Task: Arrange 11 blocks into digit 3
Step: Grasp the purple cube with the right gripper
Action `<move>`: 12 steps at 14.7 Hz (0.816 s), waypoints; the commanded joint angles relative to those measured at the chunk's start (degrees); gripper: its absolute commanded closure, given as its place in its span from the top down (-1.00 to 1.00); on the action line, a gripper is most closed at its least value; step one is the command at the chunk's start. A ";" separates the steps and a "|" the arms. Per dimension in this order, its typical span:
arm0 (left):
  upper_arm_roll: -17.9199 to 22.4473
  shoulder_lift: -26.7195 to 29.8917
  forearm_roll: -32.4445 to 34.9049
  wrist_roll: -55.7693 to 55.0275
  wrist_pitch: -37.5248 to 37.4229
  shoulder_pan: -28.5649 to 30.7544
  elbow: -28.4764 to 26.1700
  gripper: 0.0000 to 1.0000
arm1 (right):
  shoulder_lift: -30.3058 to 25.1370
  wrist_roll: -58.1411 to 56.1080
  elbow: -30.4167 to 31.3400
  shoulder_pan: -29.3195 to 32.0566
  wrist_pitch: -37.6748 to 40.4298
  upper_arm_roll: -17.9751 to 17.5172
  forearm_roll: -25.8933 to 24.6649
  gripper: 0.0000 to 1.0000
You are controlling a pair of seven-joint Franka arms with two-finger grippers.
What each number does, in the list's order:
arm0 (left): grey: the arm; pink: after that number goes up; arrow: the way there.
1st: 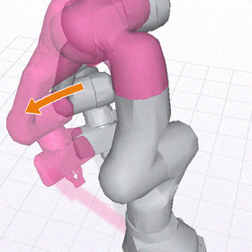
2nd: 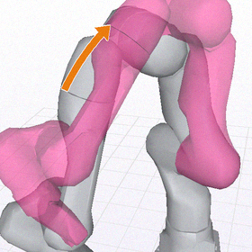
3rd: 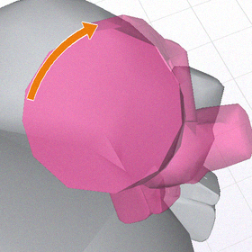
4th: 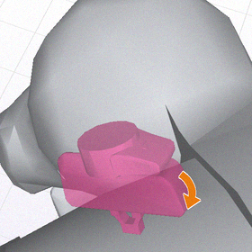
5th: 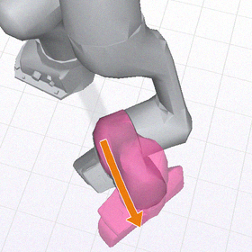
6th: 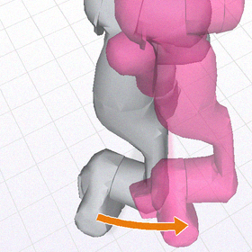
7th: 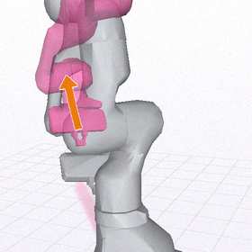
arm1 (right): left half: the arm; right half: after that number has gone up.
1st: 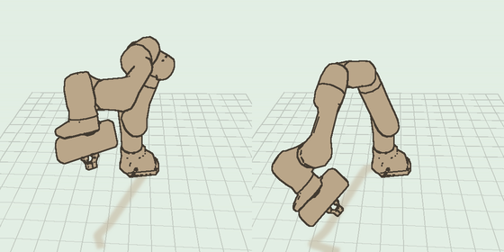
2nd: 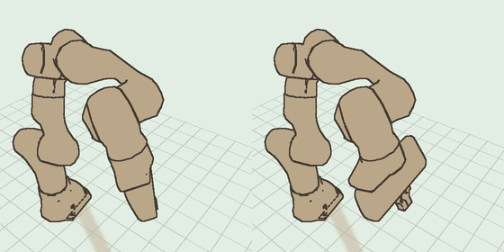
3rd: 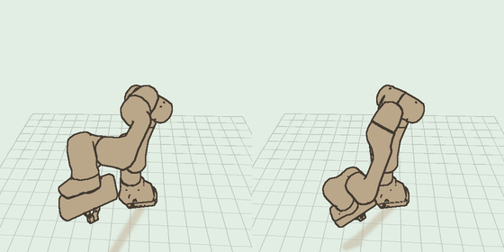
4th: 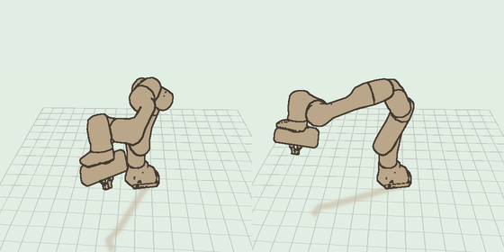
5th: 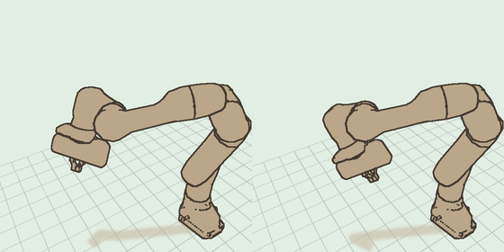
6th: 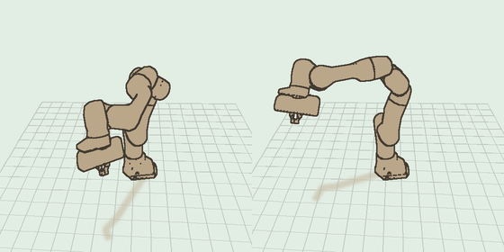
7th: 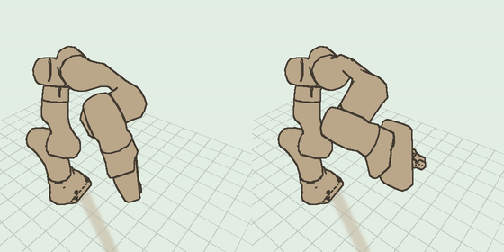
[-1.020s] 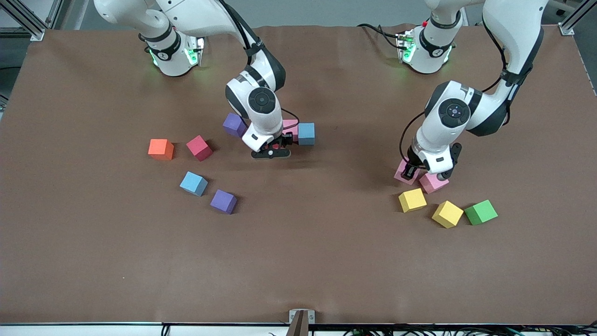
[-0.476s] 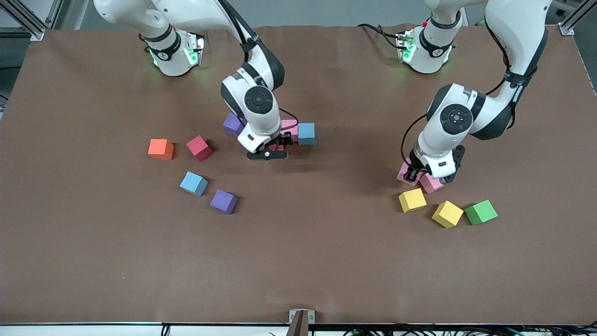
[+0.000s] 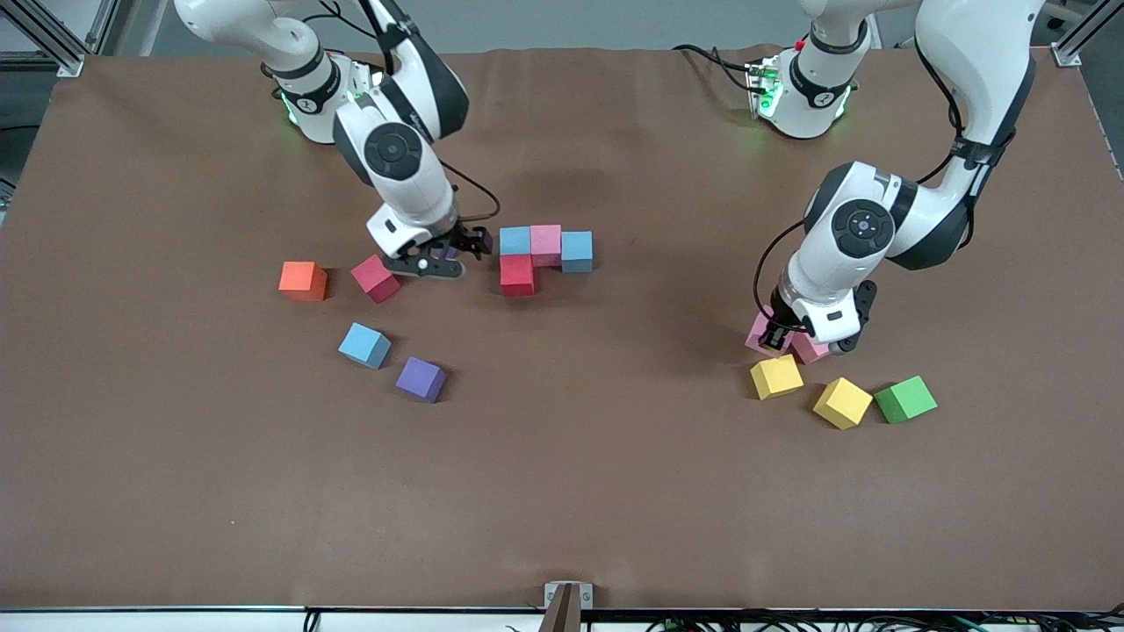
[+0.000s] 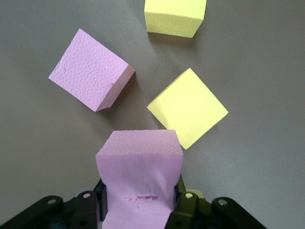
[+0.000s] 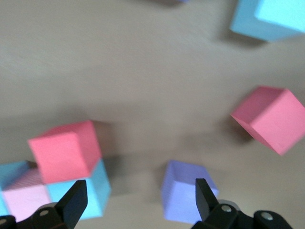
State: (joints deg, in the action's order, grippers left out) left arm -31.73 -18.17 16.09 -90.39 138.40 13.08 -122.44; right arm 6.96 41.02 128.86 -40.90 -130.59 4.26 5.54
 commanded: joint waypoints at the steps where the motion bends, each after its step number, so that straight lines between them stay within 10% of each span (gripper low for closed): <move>1: -0.26 -0.28 0.26 -0.93 -1.29 -0.25 1.41 -0.36 | -6.33 2.91 10.77 1.17 -5.18 -0.65 -0.53 1.00; 12: -0.79 -0.20 0.08 -0.93 -2.34 -0.07 2.46 -0.36 | -3.01 11.89 22.66 0.04 -25.67 -1.00 -0.44 1.00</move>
State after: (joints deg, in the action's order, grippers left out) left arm -32.16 -18.18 16.09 -90.41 137.92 12.98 -121.21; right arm 3.07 51.15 150.45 -40.48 -154.06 3.88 5.52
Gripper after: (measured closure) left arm 0.471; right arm 0.000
